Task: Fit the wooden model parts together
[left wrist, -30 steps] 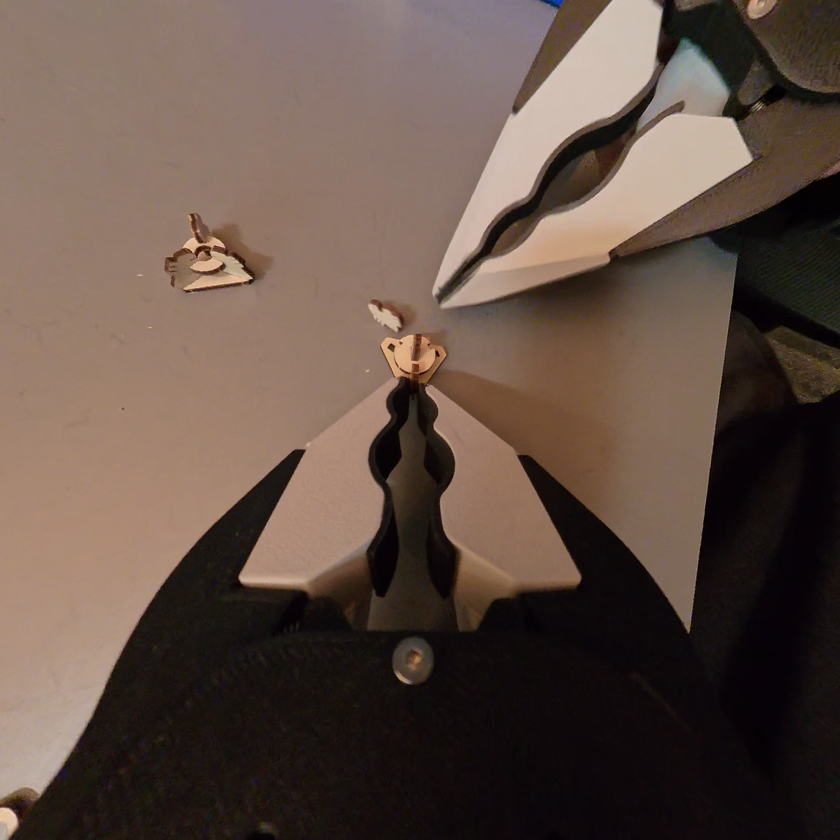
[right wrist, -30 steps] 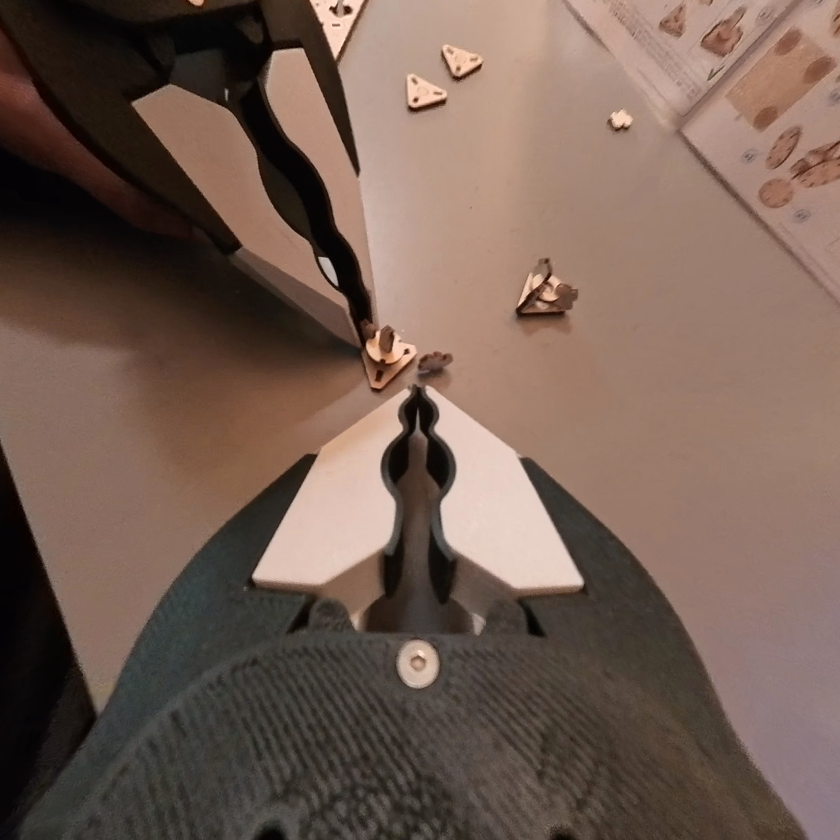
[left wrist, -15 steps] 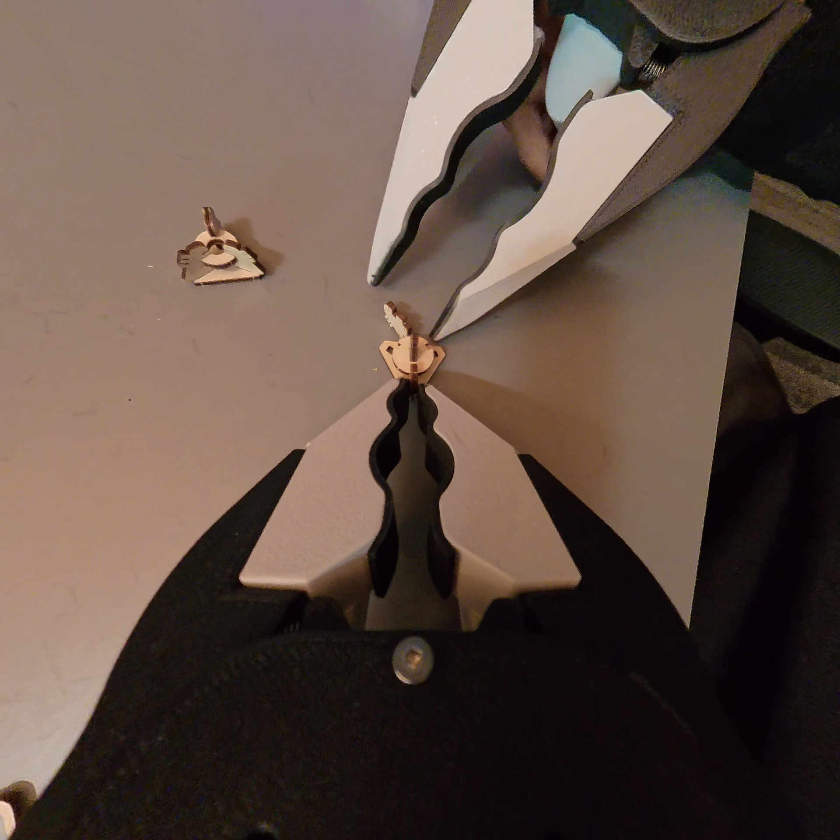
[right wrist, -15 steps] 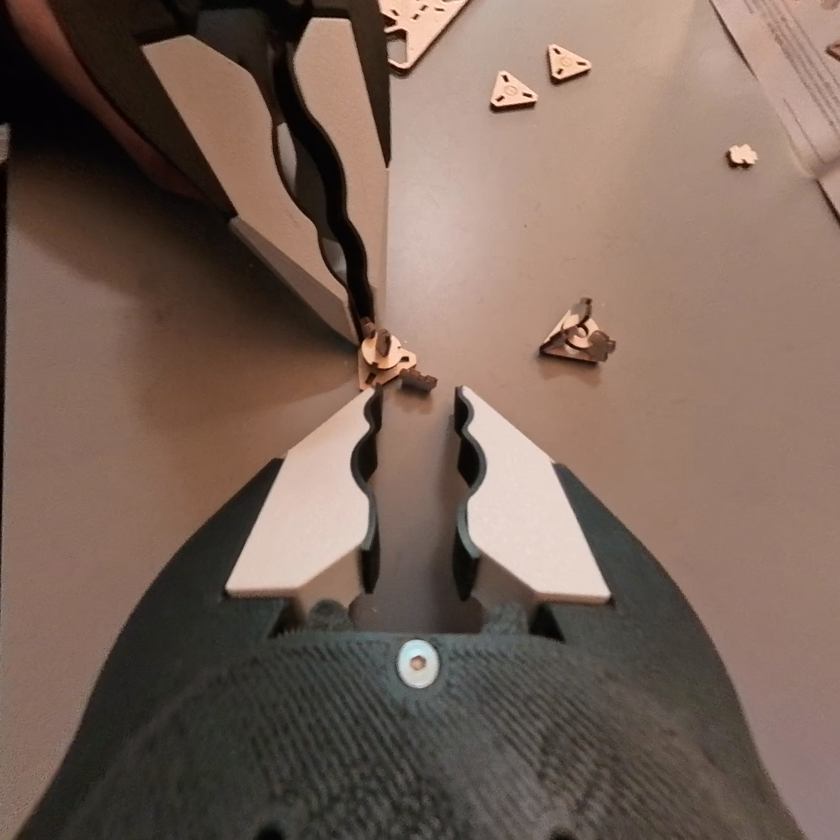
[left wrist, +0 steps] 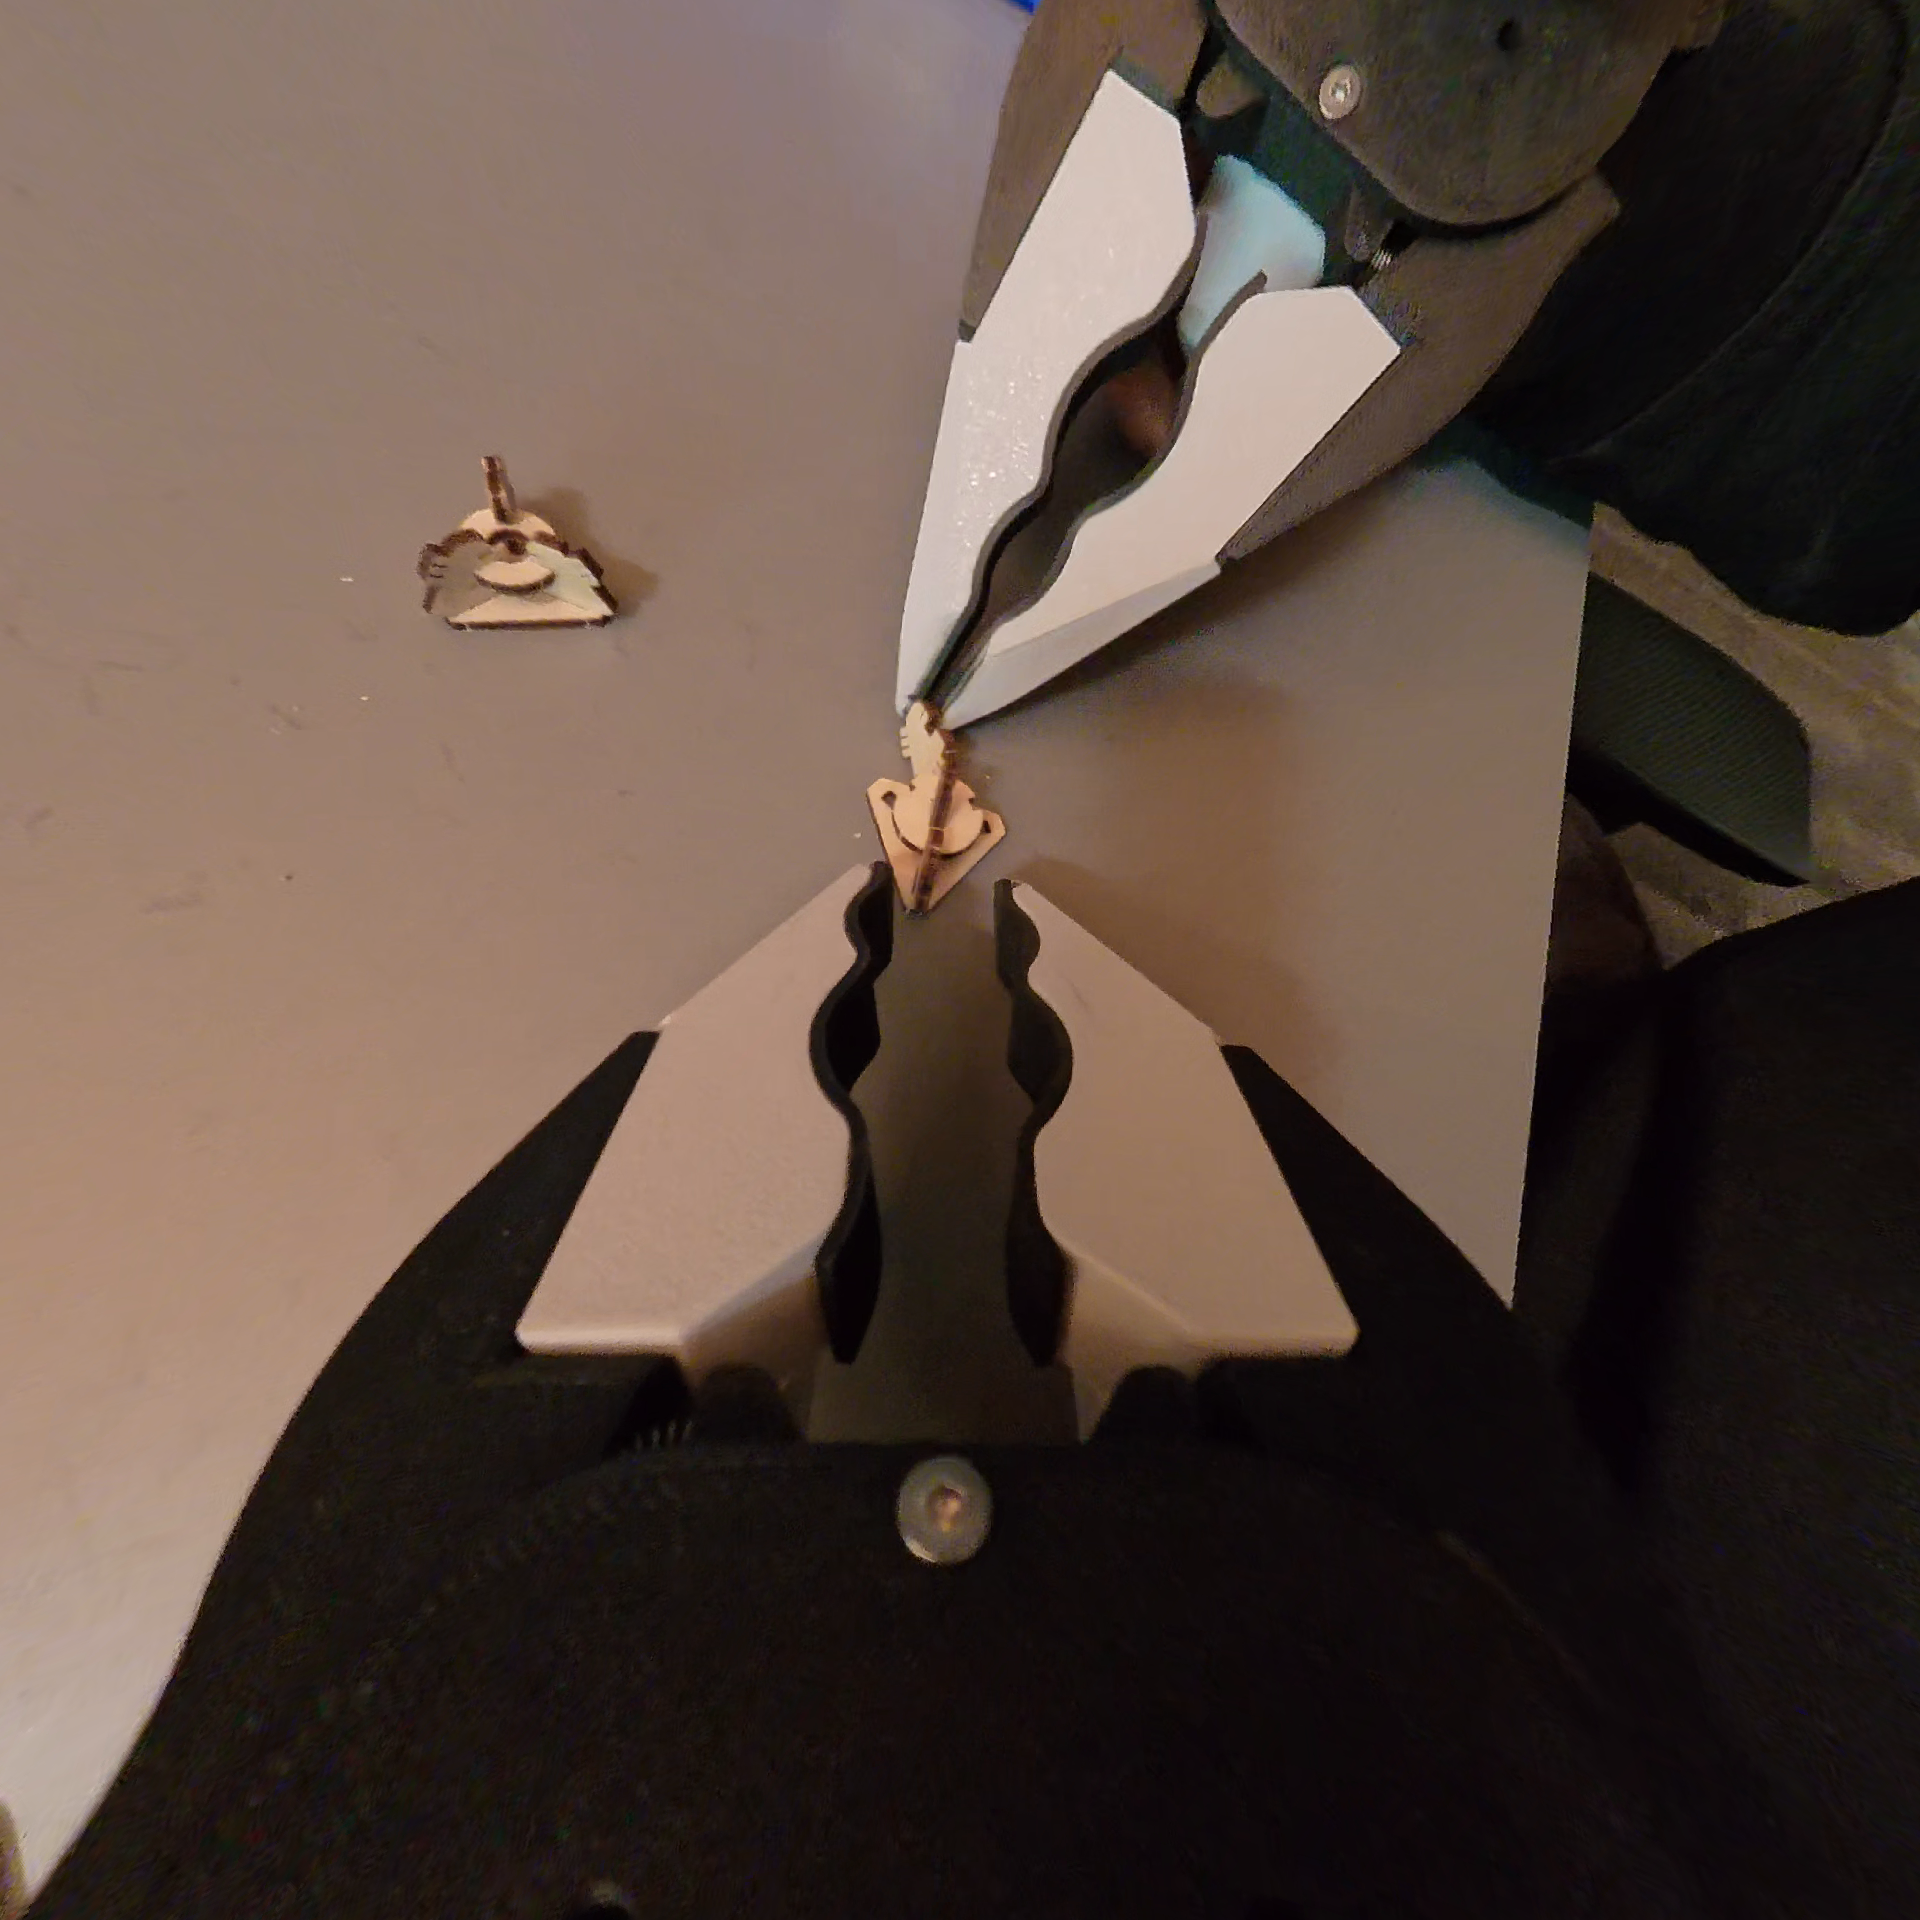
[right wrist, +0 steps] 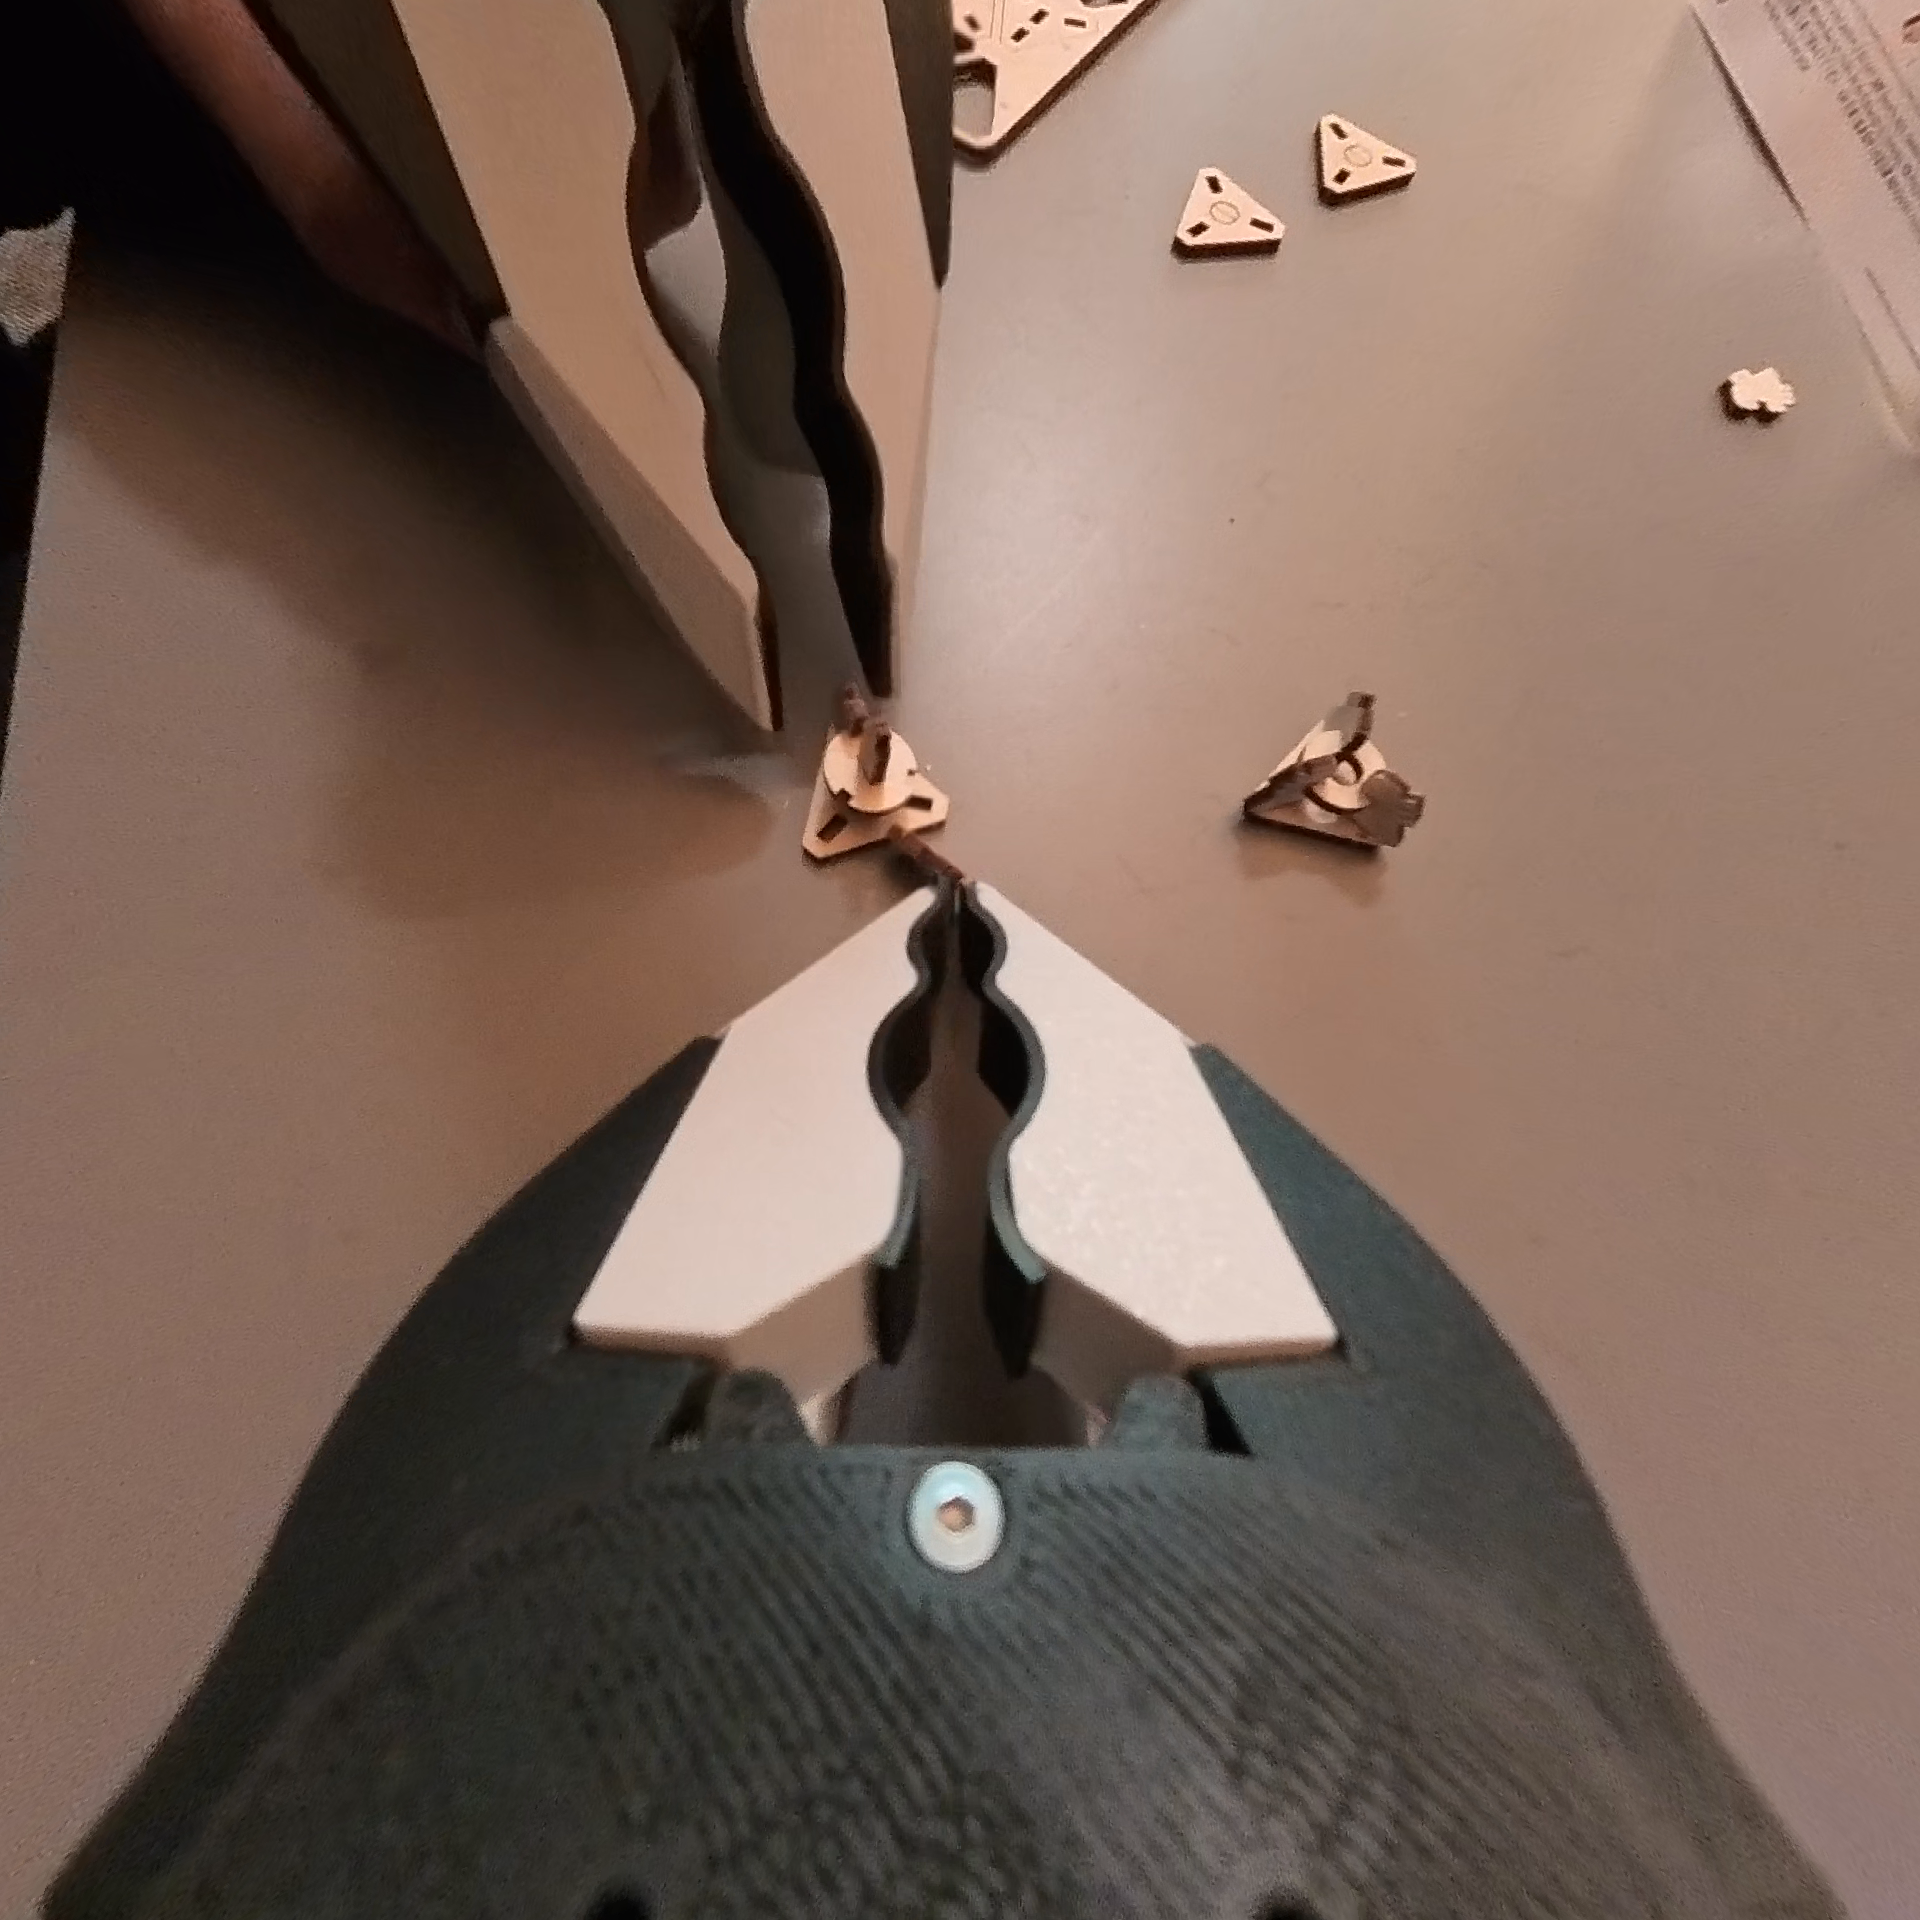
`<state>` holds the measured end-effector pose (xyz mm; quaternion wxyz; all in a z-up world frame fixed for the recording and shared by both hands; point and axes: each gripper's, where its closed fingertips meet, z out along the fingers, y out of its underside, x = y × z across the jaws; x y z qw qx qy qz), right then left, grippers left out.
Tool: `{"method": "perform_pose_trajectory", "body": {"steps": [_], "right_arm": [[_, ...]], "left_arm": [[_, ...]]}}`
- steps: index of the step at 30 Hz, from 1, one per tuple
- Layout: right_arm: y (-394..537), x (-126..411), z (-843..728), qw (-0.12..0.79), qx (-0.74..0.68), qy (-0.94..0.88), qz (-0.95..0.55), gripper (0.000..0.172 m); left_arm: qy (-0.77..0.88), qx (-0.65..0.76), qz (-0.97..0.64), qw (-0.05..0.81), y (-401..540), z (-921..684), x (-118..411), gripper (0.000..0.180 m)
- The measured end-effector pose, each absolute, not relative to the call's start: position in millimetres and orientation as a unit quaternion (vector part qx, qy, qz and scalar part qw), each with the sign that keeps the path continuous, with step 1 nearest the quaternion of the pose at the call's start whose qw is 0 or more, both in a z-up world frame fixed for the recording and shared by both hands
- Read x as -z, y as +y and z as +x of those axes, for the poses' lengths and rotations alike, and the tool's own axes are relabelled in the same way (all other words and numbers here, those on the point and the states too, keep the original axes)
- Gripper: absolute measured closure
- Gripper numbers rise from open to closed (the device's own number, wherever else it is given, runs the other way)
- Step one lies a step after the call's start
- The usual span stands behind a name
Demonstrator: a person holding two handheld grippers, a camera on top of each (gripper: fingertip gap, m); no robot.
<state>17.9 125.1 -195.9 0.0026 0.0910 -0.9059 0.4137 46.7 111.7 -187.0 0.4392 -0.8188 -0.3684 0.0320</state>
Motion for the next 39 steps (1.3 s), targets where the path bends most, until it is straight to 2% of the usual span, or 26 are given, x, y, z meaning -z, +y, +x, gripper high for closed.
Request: {"method": "perform_pose_trajectory", "body": {"steps": [5, 10, 19, 21, 25, 28, 31, 34, 39], "right_arm": [[135.3, 190.9, 14.0, 0.012, -0.420, -0.905, 0.061, 0.172], [138.0, 163.5, 30.4, 0.000, -0.451, -0.892, 0.044, 0.172], [129.4, 140.8, 51.2, 0.031, -0.441, -0.895, 0.054, 0.172], [128.7, 139.8, 52.5, 0.035, -0.439, -0.896, 0.052, 0.172], [127.3, 132.8, 50.9, 0.035, -0.466, -0.883, 0.038, 0.172], [124.1, 113.3, 47.4, -0.009, -0.537, -0.843, -0.013, 0.172], [120.8, 97.0, 47.5, -0.087, -0.589, -0.801, -0.065, 0.165], [113.5, 82.1, 50.4, -0.163, -0.630, -0.752, -0.106, 0.157], [99.7, 78.5, 51.6, -0.217, -0.656, -0.709, -0.144, 0.156]], "left_arm": [[-0.364, -0.053, -0.779, 0.508, 104.5, 40.0, 162.9, 0.162], [-0.311, -0.036, -0.749, 0.584, 116.0, 50.8, 134.5, 0.164], [-0.255, -0.075, -0.784, 0.560, 138.1, 64.8, 136.8, 0.169], [-0.255, -0.082, -0.781, 0.564, 138.2, 64.6, 134.8, 0.175], [-0.275, -0.048, -0.761, 0.585, 135.7, 63.5, 130.1, 0.177], [-0.300, 0.023, -0.692, 0.657, 125.6, 61.4, 107.5, 0.179], [-0.309, 0.110, -0.604, 0.727, 108.9, 60.3, 83.8, 0.180], [-0.315, 0.138, -0.565, 0.750, 98.4, 57.4, 78.3, 0.180], [-0.308, 0.168, -0.535, 0.769, 100.1, 59.5, 71.6, 0.180]]}}
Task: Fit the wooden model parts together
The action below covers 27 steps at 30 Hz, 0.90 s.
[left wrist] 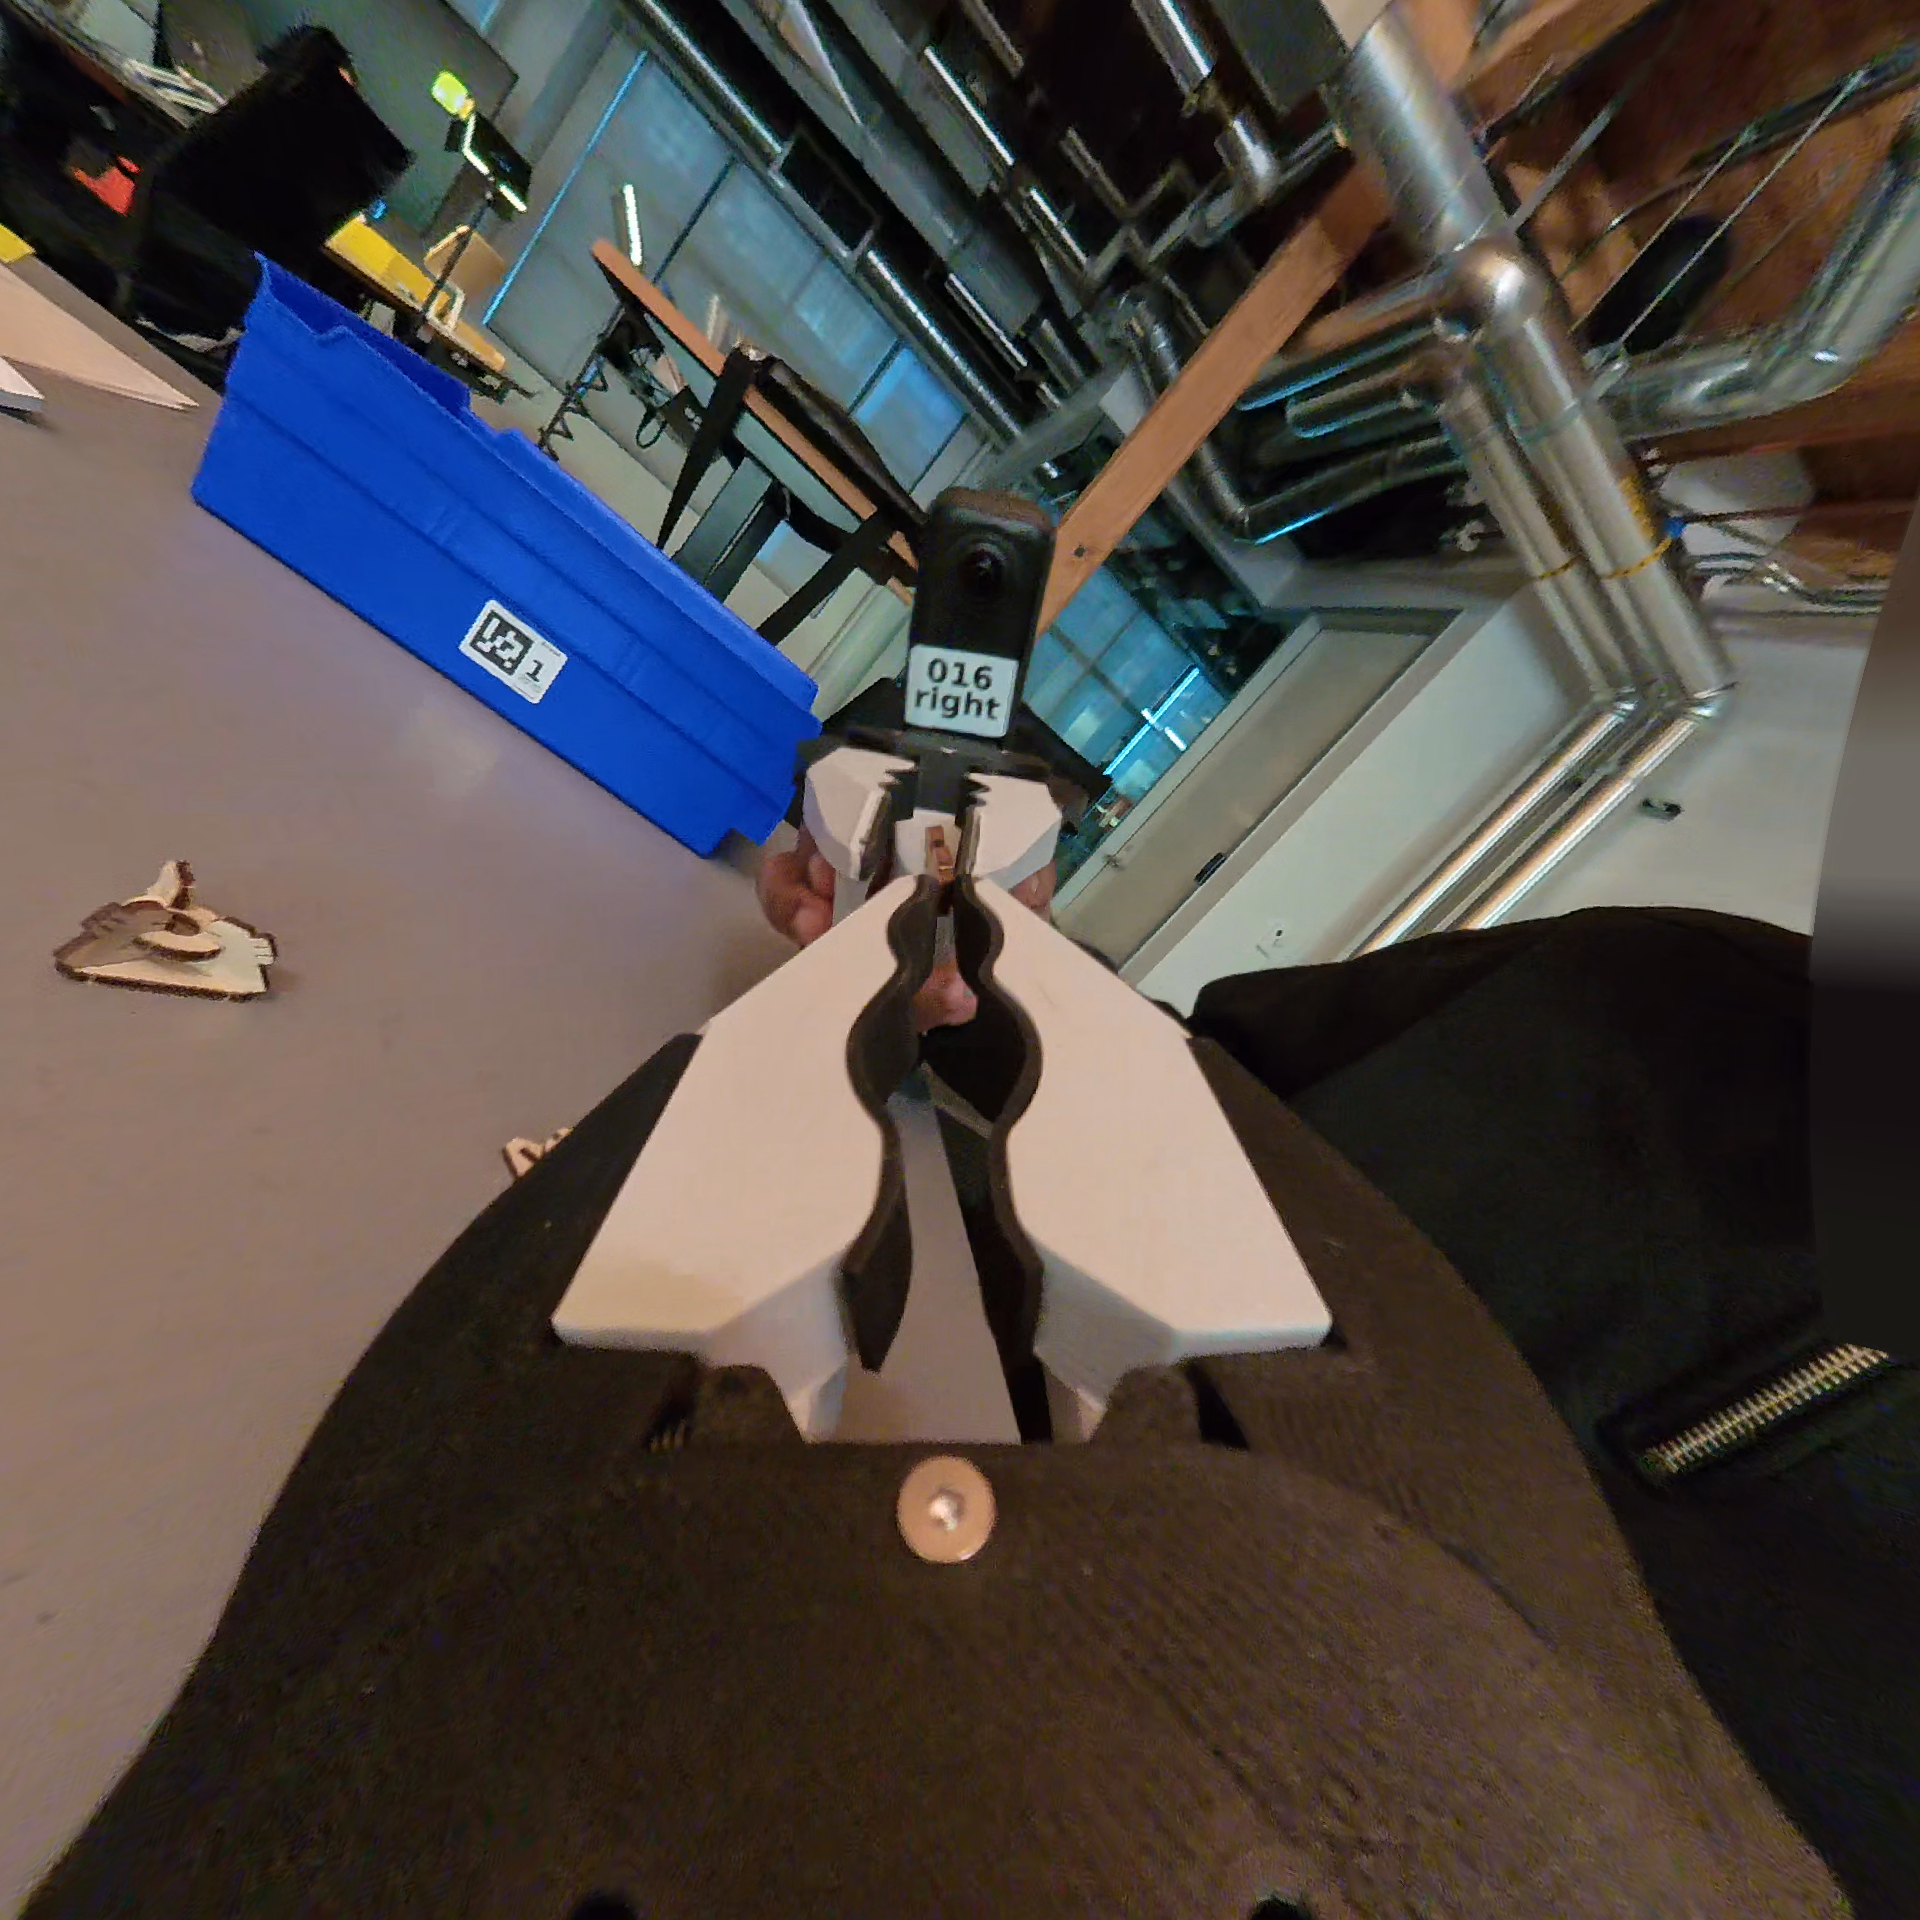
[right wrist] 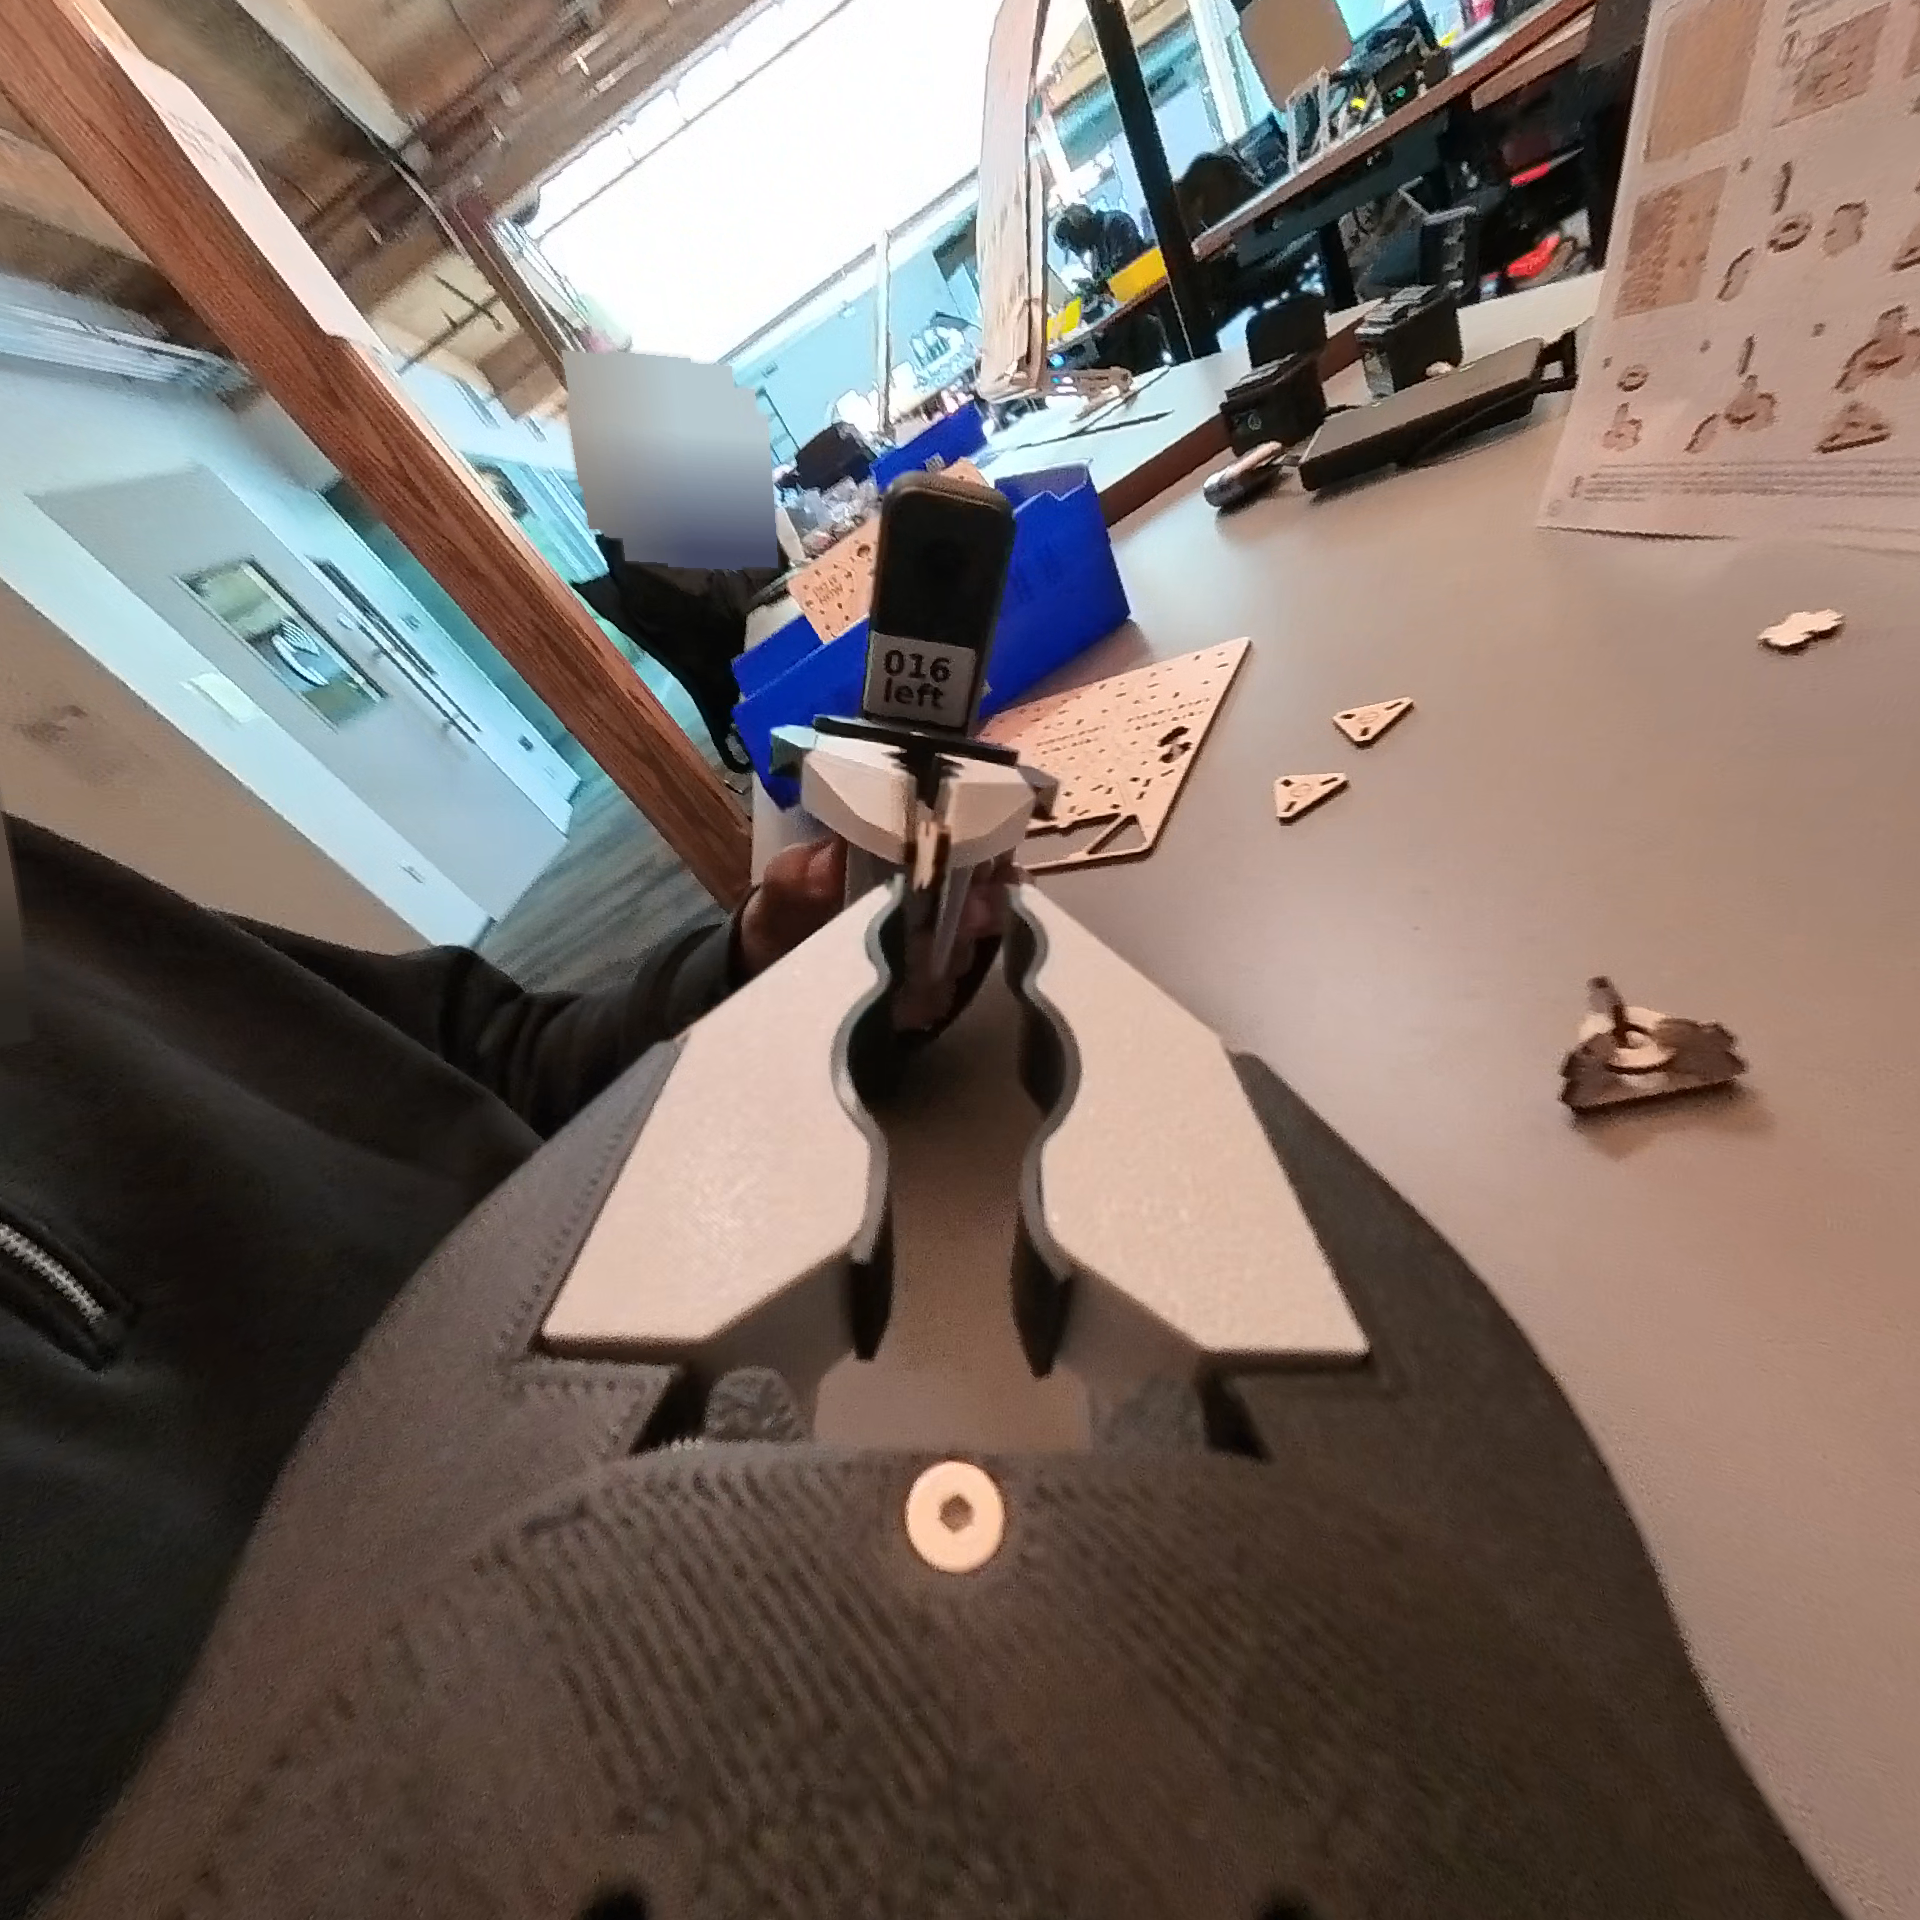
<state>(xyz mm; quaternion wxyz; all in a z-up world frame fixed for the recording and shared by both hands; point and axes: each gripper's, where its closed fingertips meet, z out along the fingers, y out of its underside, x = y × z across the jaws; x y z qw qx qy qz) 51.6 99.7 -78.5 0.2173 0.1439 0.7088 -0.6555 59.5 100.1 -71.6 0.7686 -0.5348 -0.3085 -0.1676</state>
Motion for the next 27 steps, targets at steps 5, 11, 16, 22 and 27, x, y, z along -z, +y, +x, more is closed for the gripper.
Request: {"method": "perform_pose_trajectory", "body": {"steps": [5, 11, 16, 22, 27], "right_arm": [[96.6, 72.9, 53.6, 0.240, 0.674, 0.682, 0.152, 0.172], [99.7, 77.4, 53.5, 0.224, 0.663, 0.698, 0.150, 0.172], [103.8, 87.2, 52.1, 0.175, 0.642, 0.734, 0.138, 0.170], [106.0, 86.3, 54.1, 0.161, 0.638, 0.742, 0.126, 0.170], [106.7, 88.1, 54.6, 0.165, 0.637, 0.743, 0.126, 0.169]], "left_arm": [[-0.311, 0.167, -0.533, 0.769, 101.2, 58.9, 72.5, 0.180], [-0.314, 0.159, -0.556, 0.753, 106.6, 59.8, 79.5, 0.180], [-0.323, 0.140, -0.583, 0.732, 110.8, 58.4, 88.6, 0.180], [-0.318, 0.152, -0.586, 0.730, 112.9, 61.4, 88.8, 0.180], [-0.320, 0.155, -0.591, 0.724, 114.0, 62.0, 91.2, 0.180]]}}
